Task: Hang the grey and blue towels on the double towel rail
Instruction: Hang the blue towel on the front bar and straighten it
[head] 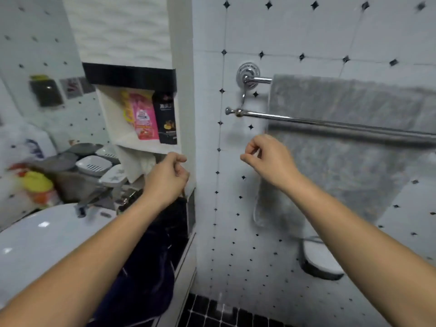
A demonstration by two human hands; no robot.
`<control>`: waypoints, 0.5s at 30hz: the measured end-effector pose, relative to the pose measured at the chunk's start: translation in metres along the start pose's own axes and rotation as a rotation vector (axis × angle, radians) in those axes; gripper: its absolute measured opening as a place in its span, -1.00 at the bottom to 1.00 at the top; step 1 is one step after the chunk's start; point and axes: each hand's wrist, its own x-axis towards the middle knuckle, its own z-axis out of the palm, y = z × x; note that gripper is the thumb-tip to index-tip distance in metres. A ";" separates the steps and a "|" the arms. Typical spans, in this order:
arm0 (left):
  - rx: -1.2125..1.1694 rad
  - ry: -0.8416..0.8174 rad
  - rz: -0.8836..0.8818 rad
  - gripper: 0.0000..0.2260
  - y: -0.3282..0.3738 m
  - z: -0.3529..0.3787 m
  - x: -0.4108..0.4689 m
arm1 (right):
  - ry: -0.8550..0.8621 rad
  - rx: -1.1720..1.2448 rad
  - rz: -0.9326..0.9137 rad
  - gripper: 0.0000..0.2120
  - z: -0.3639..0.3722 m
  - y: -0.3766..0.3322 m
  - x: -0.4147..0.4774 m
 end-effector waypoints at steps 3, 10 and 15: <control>0.150 -0.117 -0.102 -0.85 -0.086 -0.023 -0.032 | -0.179 0.063 0.052 -0.86 0.083 -0.036 -0.024; 0.354 -0.518 -0.263 -0.73 -0.248 -0.055 -0.111 | -0.751 0.215 0.427 -0.77 0.284 -0.089 -0.112; 0.410 -0.612 -0.280 -0.68 -0.300 -0.056 -0.135 | -0.859 0.013 0.424 -0.34 0.368 -0.109 -0.167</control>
